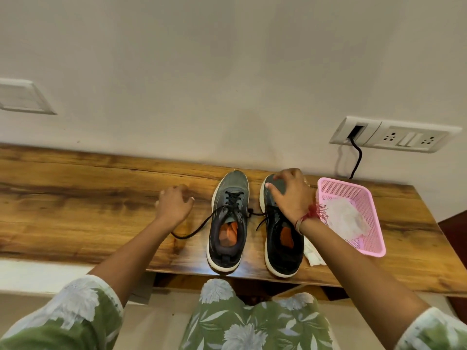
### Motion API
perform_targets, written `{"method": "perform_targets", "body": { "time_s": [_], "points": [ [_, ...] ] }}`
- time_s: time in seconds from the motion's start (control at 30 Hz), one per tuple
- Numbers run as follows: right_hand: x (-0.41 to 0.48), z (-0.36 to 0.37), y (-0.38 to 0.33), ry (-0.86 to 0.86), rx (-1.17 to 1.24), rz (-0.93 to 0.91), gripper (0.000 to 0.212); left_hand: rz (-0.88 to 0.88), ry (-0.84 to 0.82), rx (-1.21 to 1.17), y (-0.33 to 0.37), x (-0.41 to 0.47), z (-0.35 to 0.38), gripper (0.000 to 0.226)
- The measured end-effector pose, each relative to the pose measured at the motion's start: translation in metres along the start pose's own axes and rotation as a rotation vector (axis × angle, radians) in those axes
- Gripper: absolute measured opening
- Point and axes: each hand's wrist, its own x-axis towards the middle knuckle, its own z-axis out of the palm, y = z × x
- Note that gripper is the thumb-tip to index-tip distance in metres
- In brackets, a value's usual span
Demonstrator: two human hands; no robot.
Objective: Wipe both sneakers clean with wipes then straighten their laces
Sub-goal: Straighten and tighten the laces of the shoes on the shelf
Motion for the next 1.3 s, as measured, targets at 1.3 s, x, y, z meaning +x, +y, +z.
{"method": "perform_targets", "body": {
  "time_s": [1.3],
  "points": [
    [-0.028,0.038,-0.02,-0.521,0.224,0.013,0.006,0.42,-0.256,-0.137,0.032,-0.023,0.005,0.007]
  ]
}}
